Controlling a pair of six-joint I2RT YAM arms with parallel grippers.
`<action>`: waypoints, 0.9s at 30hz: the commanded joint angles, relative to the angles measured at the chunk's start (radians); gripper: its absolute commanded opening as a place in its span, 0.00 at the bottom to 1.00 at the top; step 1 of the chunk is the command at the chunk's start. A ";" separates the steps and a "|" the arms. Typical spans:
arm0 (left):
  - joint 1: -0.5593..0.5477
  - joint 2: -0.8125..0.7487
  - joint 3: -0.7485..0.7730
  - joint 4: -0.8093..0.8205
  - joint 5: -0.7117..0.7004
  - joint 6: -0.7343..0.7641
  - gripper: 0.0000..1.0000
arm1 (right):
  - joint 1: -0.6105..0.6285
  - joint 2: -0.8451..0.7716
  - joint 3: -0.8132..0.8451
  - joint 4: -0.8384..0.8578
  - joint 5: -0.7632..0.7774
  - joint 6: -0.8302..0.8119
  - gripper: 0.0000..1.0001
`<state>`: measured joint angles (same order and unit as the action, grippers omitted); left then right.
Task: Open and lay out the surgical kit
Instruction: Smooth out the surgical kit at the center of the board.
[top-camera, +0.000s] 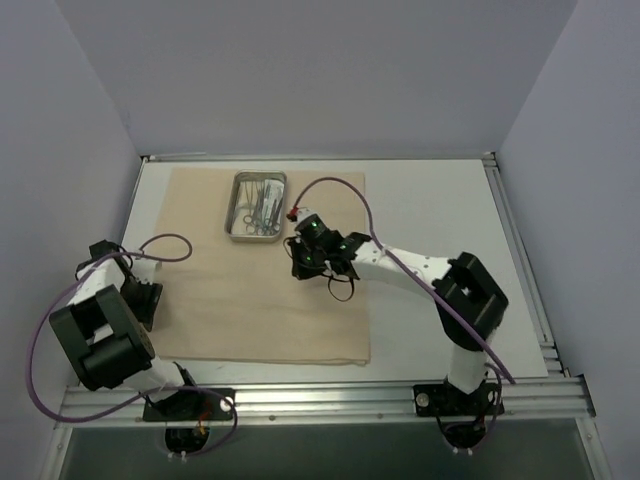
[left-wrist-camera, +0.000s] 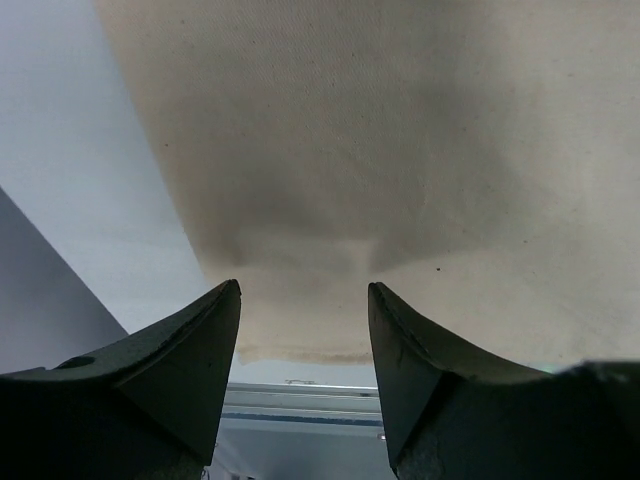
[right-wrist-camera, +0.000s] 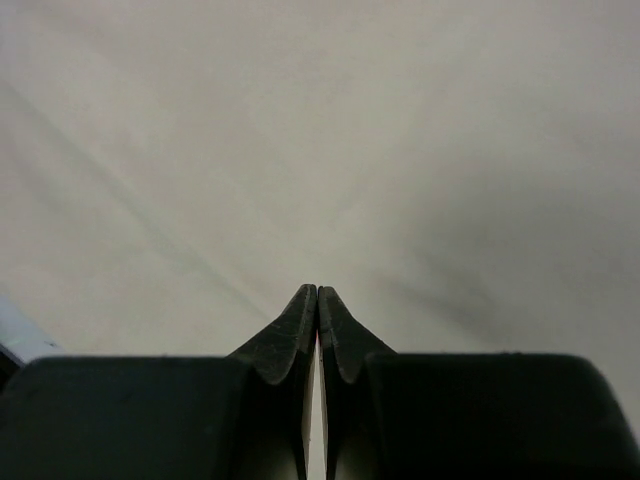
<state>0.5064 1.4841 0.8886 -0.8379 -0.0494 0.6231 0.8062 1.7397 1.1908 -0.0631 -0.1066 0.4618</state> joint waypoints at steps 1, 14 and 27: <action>0.021 0.034 -0.022 0.071 -0.027 0.007 0.63 | 0.074 0.148 0.152 0.084 -0.042 -0.072 0.00; -0.037 -0.198 0.061 -0.115 0.245 0.099 0.62 | 0.172 0.489 0.360 0.039 0.027 -0.121 0.00; -1.032 -0.424 -0.068 -0.065 0.376 0.151 0.62 | 0.097 0.414 0.405 0.048 -0.067 -0.134 0.00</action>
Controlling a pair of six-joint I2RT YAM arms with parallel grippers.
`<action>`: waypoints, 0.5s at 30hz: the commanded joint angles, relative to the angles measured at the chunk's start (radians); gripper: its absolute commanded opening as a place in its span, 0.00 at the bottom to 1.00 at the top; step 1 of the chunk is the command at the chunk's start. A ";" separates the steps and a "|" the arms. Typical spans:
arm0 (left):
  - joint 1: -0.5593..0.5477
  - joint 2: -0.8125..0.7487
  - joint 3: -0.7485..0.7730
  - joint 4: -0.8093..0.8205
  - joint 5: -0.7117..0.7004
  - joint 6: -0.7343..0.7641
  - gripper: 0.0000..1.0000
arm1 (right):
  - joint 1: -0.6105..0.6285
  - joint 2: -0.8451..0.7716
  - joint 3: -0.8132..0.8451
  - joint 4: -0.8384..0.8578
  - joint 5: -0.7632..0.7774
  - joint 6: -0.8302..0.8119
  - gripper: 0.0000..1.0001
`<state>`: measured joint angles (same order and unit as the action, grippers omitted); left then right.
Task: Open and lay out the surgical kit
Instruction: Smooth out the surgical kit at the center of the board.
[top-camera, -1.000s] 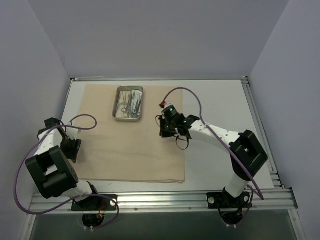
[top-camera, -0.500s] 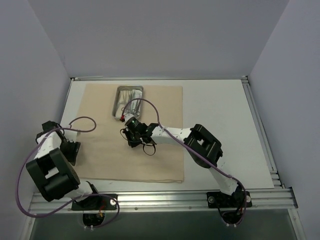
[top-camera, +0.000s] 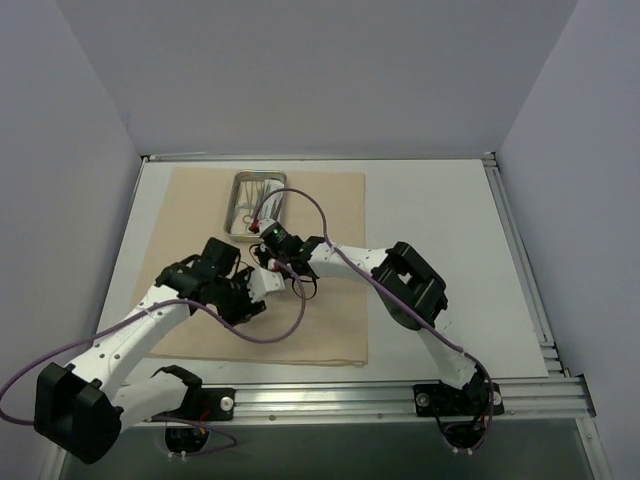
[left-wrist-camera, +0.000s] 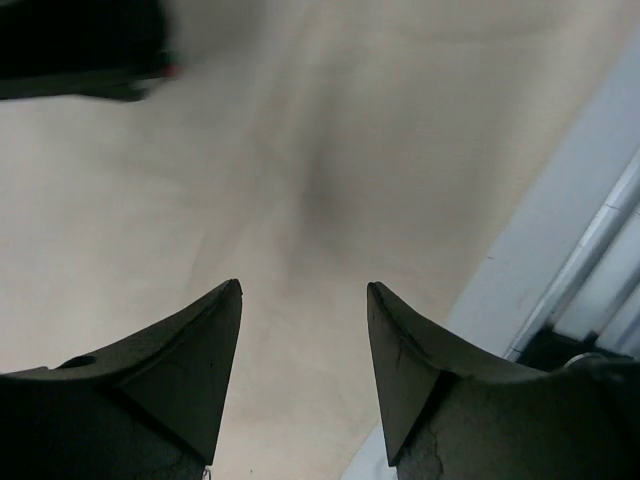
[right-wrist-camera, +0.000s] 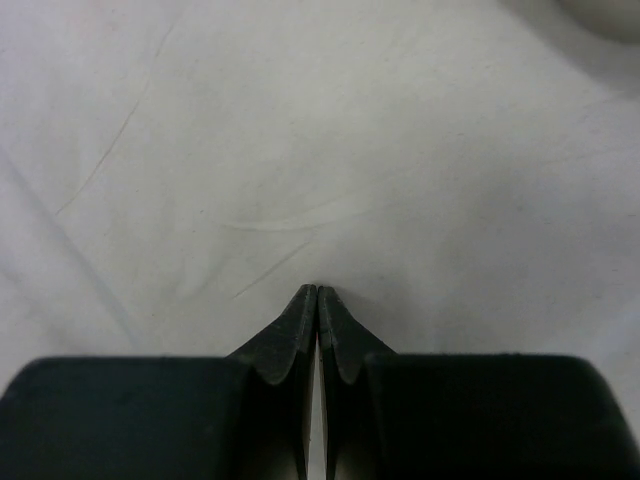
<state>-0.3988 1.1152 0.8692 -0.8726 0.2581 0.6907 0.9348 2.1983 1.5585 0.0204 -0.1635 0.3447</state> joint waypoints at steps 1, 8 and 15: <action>-0.170 -0.064 -0.068 -0.035 0.073 0.104 0.62 | -0.037 -0.049 0.032 -0.036 -0.014 -0.015 0.00; -0.501 -0.071 -0.217 0.053 -0.100 0.092 0.62 | -0.057 -0.057 0.005 -0.031 -0.021 0.011 0.00; -0.571 -0.035 -0.246 0.120 -0.230 0.061 0.57 | -0.057 -0.040 0.006 -0.031 -0.019 0.023 0.00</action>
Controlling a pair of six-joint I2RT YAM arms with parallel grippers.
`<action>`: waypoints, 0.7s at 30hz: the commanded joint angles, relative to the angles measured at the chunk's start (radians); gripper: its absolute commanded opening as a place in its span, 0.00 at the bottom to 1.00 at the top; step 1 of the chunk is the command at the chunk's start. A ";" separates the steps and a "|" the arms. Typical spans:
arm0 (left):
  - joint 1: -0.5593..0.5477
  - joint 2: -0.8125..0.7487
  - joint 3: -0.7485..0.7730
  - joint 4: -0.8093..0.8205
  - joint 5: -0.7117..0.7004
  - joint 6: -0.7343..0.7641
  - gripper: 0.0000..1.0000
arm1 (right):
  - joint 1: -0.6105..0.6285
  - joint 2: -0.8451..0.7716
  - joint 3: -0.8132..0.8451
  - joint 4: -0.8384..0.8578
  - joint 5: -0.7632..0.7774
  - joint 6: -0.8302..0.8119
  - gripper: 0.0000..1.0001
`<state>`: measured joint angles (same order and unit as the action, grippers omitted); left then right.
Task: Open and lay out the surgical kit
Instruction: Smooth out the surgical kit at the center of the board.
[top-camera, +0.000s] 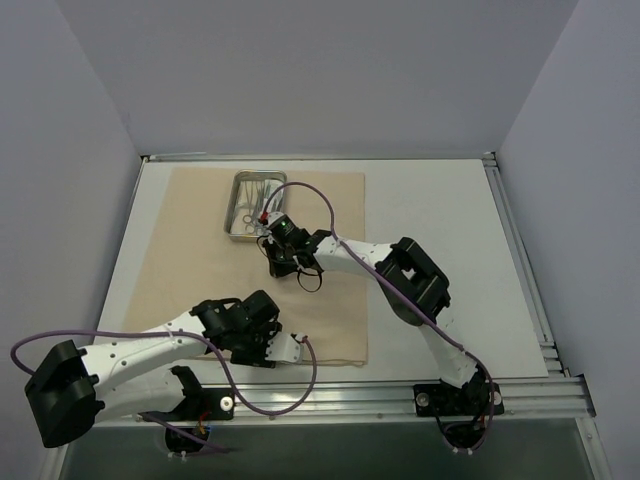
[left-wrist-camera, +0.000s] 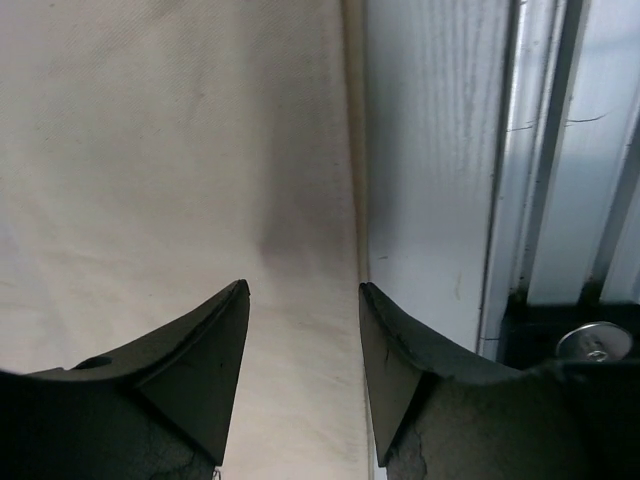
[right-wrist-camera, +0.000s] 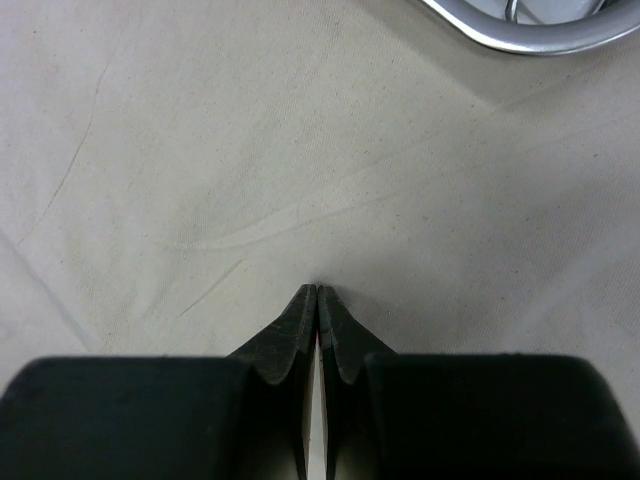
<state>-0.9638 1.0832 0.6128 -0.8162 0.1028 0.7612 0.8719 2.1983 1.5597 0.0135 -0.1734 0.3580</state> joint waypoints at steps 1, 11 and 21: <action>-0.006 0.000 0.005 0.042 -0.075 0.006 0.57 | 0.006 -0.037 0.005 -0.026 -0.006 0.010 0.00; -0.070 0.142 0.073 0.012 -0.028 0.018 0.55 | -0.002 -0.017 -0.010 -0.026 -0.012 0.016 0.00; -0.081 0.204 0.099 0.011 -0.069 0.027 0.42 | -0.024 -0.005 -0.026 -0.026 -0.035 0.021 0.00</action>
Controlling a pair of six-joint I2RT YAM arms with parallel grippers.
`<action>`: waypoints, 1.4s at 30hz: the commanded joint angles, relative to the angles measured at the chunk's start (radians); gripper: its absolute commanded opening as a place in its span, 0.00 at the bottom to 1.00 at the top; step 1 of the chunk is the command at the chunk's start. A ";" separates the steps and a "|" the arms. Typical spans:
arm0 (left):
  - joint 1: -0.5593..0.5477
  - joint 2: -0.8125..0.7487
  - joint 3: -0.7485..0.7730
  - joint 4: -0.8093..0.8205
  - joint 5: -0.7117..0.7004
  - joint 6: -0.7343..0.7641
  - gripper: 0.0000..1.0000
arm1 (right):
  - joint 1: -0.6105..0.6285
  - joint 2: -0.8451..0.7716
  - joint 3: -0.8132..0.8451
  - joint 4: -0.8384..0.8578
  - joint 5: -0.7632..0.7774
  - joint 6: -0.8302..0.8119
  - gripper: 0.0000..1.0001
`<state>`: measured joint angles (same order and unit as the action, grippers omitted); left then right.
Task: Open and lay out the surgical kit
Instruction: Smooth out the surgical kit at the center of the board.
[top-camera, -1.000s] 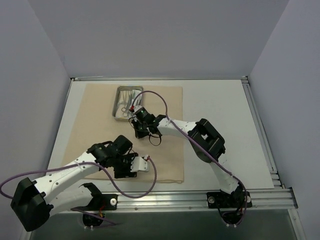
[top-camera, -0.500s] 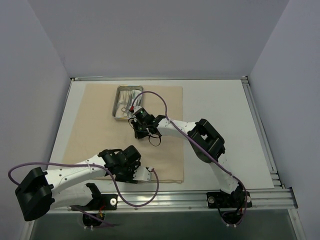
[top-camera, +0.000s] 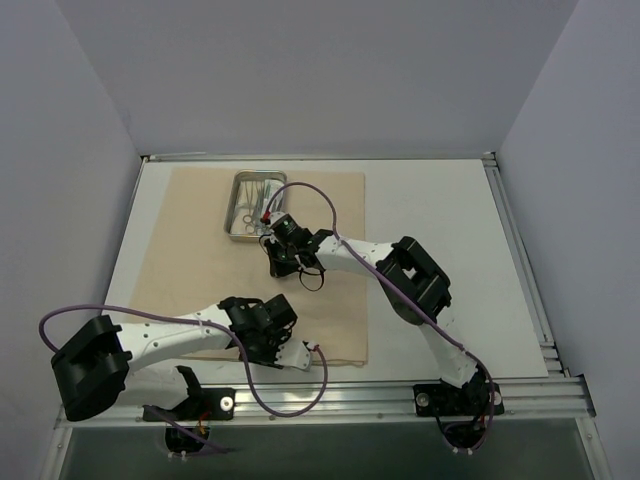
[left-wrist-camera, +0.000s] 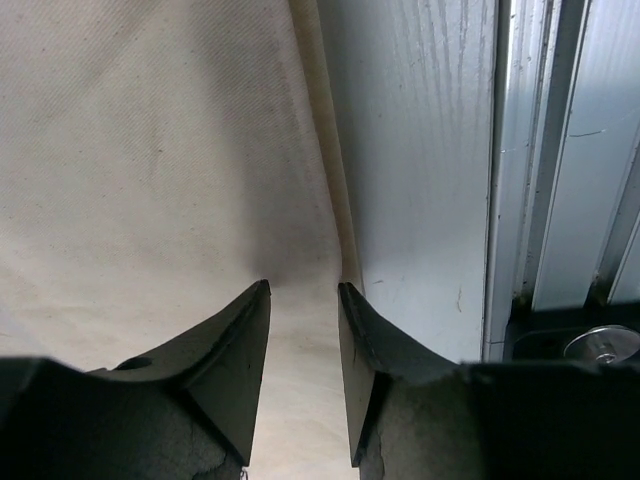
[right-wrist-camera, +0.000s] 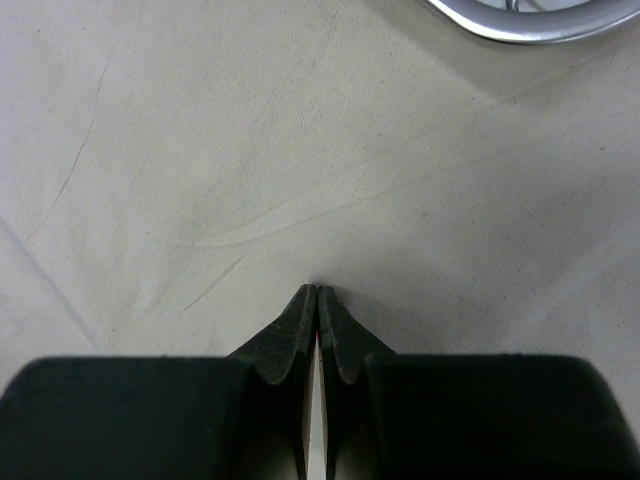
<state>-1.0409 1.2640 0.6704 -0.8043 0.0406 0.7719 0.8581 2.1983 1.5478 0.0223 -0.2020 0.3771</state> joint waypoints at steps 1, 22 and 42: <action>-0.004 0.031 0.049 -0.004 -0.007 0.014 0.42 | -0.013 -0.002 -0.014 -0.033 -0.011 0.003 0.00; -0.071 0.204 0.144 0.011 0.035 -0.020 0.41 | -0.050 0.012 -0.060 0.038 -0.045 0.028 0.00; -0.077 0.097 0.202 -0.190 0.191 -0.023 0.02 | -0.086 0.061 -0.055 0.008 0.018 0.088 0.00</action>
<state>-1.1107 1.4071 0.8295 -0.8909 0.0731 0.7460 0.8051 2.2047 1.5078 0.1165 -0.2798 0.4583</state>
